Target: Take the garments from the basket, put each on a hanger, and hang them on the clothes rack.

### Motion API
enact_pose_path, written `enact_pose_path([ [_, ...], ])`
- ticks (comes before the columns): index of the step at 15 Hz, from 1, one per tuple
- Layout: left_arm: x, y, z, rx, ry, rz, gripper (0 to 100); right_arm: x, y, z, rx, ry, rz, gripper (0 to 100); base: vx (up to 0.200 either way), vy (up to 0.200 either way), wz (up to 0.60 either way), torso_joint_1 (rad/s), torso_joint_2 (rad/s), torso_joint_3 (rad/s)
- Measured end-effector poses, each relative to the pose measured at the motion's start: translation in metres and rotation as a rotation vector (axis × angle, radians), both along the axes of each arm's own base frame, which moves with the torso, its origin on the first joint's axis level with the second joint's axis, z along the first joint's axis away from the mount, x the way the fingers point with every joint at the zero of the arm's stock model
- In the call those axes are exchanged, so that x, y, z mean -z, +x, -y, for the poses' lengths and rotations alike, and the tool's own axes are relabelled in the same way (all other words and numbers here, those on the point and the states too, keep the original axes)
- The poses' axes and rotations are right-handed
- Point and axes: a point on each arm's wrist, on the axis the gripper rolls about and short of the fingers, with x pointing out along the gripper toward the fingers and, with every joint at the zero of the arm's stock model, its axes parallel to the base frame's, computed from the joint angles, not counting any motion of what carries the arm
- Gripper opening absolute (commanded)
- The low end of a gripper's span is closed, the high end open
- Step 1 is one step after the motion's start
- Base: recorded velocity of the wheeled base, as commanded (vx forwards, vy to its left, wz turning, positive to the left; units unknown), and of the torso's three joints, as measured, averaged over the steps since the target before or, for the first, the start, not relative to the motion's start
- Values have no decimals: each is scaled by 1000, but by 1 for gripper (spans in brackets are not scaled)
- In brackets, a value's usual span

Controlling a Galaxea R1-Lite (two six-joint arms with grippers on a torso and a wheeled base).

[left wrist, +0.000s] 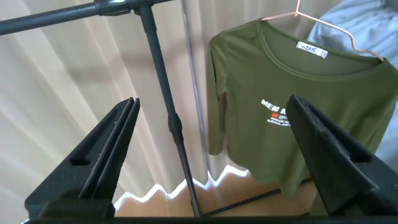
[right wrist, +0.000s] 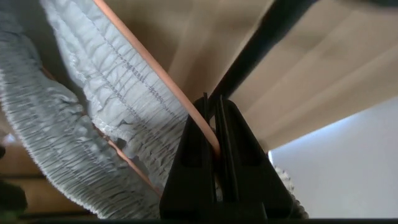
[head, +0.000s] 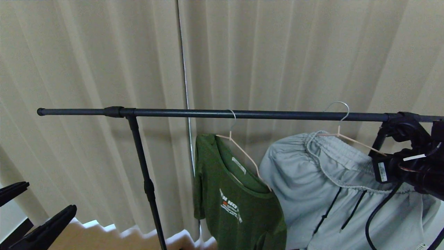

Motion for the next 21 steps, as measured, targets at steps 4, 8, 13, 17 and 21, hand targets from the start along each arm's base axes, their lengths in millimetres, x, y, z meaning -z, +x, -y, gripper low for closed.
enact_pose_path([
  [4, 1, 0, 0, 0, 1, -4, 100, 9, 2, -7, -27, 2, -35, 0, 0, 0, 0, 0, 0, 0],
  [8, 1, 0, 0, 0, 0, -2, 100, 18, -4, -23, -96, 0, -69, 0, 0, 0, 0, 0, 0, 0],
  [13, 2, 0, 0, 1, 12, -3, 100, 21, -10, -27, -116, 7, -81, 100, 0, 0, 0, 0, 0, 0],
  [17, 4, 1, 0, 0, 16, -12, 100, 15, -21, -38, -154, 76, -39, 100, 0, 0, 0, 0, 0, 0],
  [21, 5, 1, 0, -10, 19, -17, 100, 6, -31, -50, -221, 148, 68, 100, 0, 0, 0, 0, 0, 0],
])
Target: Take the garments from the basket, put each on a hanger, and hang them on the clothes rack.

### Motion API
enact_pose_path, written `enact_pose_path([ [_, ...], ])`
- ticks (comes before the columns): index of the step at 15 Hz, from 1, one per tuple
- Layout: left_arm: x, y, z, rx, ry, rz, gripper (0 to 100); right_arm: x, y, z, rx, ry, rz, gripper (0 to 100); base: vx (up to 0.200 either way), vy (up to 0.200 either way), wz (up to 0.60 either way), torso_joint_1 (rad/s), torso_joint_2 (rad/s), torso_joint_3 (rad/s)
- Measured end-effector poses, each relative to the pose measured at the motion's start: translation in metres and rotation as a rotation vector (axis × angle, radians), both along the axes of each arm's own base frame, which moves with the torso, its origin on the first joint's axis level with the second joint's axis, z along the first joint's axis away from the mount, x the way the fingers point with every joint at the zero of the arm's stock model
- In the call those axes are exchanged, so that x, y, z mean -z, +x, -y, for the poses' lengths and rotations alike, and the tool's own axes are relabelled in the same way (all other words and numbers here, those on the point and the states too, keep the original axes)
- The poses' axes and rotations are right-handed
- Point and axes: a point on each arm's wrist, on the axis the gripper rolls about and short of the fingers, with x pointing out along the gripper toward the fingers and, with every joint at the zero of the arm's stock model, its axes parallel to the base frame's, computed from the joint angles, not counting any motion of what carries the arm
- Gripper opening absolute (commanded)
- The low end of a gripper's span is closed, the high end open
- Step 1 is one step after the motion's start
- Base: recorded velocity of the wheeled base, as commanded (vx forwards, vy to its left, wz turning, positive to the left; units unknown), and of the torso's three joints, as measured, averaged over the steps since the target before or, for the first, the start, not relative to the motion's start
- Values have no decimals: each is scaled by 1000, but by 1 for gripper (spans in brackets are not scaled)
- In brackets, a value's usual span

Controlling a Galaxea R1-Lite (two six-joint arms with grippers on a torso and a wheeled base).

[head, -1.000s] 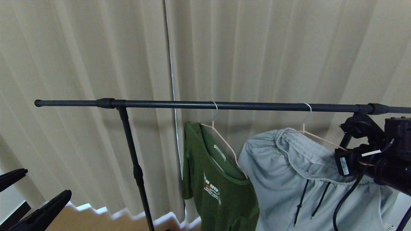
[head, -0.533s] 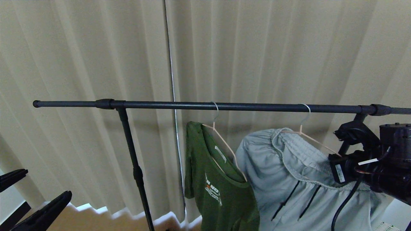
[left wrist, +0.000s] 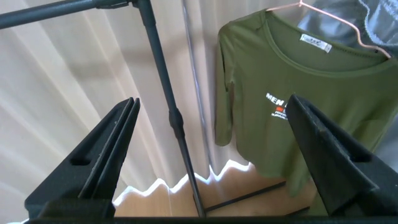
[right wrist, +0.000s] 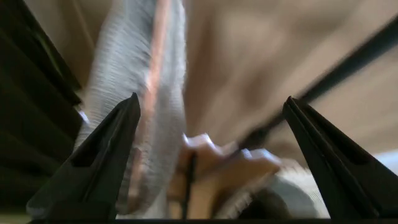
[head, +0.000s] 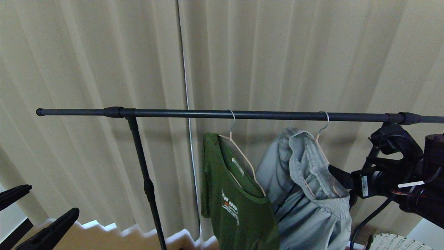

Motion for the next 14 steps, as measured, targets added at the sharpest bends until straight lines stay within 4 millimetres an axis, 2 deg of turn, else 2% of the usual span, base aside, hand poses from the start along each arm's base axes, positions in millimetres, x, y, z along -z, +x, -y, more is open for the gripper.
enact_pose_path([
  [2, 1, 1, 0, -8, 2, -5, 100, -2, -4, -2, -19, 32, 87, 100, 0, 0, 0, 0, 0, 0],
  [8, 3, 2, 0, -8, 31, -12, 100, 1, -11, -1, -24, 46, 123, 100, 0, 0, 0, 0, 0, 0],
  [11, 5, 1, -1, -17, 32, -14, 100, -4, -15, 1, -26, 79, 223, 100, 0, 0, 0, 0, 0, 0],
  [14, 12, -6, -7, -81, 26, -2, 100, -5, -34, 6, -55, 113, 324, 100, 0, 0, 0, 0, 0, 0],
])
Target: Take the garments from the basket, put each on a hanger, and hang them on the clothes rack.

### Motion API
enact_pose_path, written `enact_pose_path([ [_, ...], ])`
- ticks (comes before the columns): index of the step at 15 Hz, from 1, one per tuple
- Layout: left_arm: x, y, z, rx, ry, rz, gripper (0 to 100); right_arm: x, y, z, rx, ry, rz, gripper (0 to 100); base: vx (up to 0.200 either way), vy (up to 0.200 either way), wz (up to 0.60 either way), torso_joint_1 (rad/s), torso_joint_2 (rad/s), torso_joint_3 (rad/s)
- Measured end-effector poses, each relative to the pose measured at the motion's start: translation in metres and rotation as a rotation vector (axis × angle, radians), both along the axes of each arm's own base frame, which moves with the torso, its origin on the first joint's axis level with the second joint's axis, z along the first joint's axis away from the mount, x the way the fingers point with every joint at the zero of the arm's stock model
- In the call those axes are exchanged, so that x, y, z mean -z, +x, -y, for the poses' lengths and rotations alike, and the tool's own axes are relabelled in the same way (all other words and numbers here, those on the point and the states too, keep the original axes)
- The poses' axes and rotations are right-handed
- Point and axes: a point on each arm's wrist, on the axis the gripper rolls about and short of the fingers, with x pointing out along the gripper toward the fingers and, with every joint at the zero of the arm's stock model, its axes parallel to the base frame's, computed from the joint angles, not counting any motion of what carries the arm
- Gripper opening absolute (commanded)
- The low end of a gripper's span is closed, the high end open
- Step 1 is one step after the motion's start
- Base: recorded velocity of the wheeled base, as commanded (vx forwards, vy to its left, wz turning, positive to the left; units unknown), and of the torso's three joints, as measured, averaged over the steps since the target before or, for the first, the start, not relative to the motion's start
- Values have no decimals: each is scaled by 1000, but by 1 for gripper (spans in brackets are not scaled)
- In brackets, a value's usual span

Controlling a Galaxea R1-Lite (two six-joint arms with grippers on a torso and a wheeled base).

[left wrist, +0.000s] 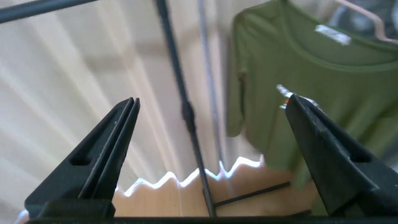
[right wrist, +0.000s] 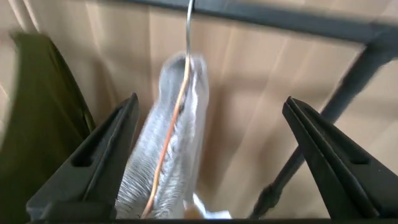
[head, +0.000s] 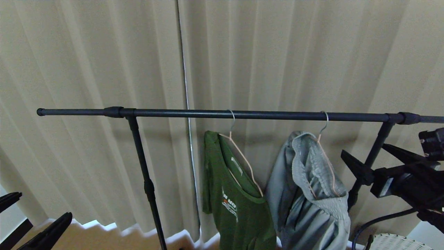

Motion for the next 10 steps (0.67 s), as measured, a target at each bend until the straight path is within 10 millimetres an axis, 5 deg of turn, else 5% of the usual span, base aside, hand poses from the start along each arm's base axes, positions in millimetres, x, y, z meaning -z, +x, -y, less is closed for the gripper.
enact_pose_path([
  [4, 28, -23, -10, -121, -2, 27, 100, -3, -40, 13, -51, -11, 74, 100, 0, 0, 0, 0, 0, 0],
  [10, 74, -51, -14, -264, 9, -8, 100, 38, -107, 41, 9, -95, -132, 100, 0, 0, 0, 0, 0, 0],
])
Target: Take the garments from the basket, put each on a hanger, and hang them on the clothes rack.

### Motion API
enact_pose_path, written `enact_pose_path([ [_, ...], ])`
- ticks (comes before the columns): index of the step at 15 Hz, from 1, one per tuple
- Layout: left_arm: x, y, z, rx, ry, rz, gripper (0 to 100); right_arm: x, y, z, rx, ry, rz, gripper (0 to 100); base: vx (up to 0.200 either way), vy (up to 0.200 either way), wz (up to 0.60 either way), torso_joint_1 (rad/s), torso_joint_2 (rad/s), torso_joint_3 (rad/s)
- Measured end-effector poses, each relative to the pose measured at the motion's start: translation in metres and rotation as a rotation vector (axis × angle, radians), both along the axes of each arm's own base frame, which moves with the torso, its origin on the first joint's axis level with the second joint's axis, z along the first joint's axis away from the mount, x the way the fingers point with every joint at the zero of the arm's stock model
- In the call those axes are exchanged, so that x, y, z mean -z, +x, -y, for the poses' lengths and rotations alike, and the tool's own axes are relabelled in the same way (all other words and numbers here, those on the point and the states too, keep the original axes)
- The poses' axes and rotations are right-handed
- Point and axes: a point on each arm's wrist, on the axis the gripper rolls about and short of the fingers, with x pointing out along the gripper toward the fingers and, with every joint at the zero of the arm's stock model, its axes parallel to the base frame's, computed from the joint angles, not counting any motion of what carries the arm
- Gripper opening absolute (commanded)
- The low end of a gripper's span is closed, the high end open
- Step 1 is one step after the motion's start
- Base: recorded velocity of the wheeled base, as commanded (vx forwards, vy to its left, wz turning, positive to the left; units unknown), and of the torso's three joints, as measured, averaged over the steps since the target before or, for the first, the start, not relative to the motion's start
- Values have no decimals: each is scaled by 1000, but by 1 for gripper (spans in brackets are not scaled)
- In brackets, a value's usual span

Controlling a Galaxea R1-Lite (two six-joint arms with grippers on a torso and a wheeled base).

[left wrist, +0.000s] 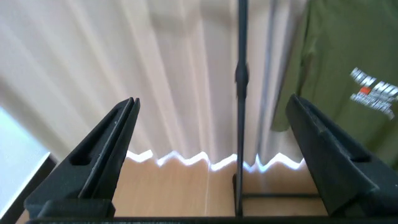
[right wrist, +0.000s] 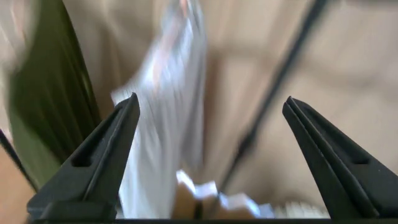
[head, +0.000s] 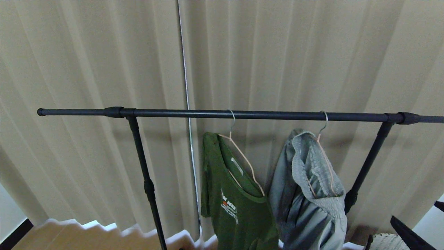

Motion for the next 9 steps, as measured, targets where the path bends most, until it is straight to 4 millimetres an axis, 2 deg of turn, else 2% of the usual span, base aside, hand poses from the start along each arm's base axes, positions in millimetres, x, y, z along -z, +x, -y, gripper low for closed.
enact_pose_path([
  [2, 10, -10, 0, -2, -2, -7, 100, 14, -24, 7, 33, -25, -101, 100, 0, 0, 0, 0, 0, 0],
  [5, 11, -18, 0, 10, -4, 58, 100, 27, -65, 17, 68, -64, -263, 100, 0, 0, 0, 0, 0, 0],
  [7, 11, -19, 0, 34, -3, 73, 100, 23, -84, 20, 108, -56, -240, 100, 0, 0, 0, 0, 0, 0],
  [9, 11, -19, -1, 87, -5, 70, 100, 21, -93, 19, 191, -39, -189, 100, 0, 0, 0, 0, 0, 0],
])
